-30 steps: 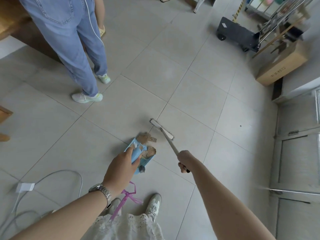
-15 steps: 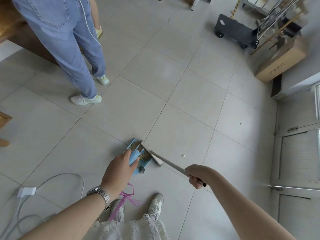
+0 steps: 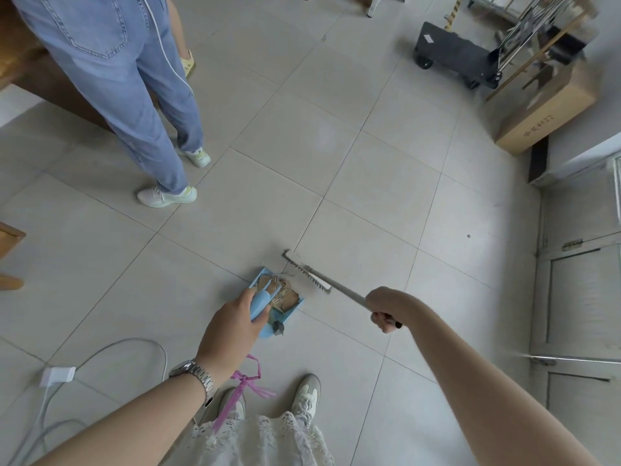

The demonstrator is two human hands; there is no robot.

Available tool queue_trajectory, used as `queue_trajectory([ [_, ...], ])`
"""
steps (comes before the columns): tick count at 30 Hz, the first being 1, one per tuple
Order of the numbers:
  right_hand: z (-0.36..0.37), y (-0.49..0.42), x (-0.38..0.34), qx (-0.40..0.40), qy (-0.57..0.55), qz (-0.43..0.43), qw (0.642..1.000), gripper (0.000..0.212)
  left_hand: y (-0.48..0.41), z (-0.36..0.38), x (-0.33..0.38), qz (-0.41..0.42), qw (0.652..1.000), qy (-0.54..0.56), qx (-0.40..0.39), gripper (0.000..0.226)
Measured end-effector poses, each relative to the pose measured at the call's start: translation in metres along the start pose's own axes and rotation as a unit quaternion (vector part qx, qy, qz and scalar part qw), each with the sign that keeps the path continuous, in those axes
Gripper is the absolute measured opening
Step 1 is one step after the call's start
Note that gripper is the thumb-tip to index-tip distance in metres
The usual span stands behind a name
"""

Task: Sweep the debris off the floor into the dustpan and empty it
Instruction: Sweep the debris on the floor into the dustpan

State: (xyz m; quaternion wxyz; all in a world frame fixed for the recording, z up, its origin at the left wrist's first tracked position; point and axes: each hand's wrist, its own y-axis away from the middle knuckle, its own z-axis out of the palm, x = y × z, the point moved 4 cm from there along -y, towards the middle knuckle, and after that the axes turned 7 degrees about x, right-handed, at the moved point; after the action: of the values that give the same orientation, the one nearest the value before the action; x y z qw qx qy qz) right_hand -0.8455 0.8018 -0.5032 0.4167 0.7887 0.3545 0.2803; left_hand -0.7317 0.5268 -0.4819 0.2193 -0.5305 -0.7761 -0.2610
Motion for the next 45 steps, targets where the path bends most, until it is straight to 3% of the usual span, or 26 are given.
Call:
queue_trajectory([
  [5,0.052,-0.006,-0.021,0.002,-0.02,-0.133,0.991,0.029,0.005,0.001,-0.005,-0.001,1.0,0.006,0.003,0.023],
  [11,0.058,-0.002,0.006,-0.034,0.002,0.0,0.999,0.031,0.008,-0.005,-0.008,0.005,1.0,-0.01,0.001,0.024],
  [13,0.032,0.008,0.016,-0.025,0.013,-0.021,0.999,0.032,0.007,-0.011,-0.006,-0.001,1.0,-0.011,0.006,0.025],
  [16,-0.006,0.026,0.034,-0.028,0.013,-0.022,0.999,0.015,0.002,-0.019,-0.005,-0.019,1.0,-0.005,0.017,0.03],
  [20,-0.032,0.038,0.04,-0.054,-0.026,-0.035,0.998,0.024,0.002,-0.019,-0.004,-0.028,1.0,0.006,0.006,0.034],
  [29,-0.036,0.013,0.04,0.031,-0.068,0.006,0.997,0.018,0.021,-0.011,-0.006,-0.012,1.0,0.009,-0.012,0.028],
  [33,-0.026,0.006,0.051,0.078,-0.124,0.056,0.988,0.028,0.025,-0.008,-0.003,-0.01,1.0,0.001,-0.005,0.029],
  [40,-0.005,-0.025,0.085,0.115,-0.225,0.092,0.963,0.028,0.025,-0.002,0.005,-0.012,1.0,0.005,-0.005,0.03],
  [45,0.025,-0.036,0.08,0.088,-0.342,0.098,0.93,0.035,0.027,0.001,0.003,0.0,1.0,-0.005,-0.012,0.029],
])
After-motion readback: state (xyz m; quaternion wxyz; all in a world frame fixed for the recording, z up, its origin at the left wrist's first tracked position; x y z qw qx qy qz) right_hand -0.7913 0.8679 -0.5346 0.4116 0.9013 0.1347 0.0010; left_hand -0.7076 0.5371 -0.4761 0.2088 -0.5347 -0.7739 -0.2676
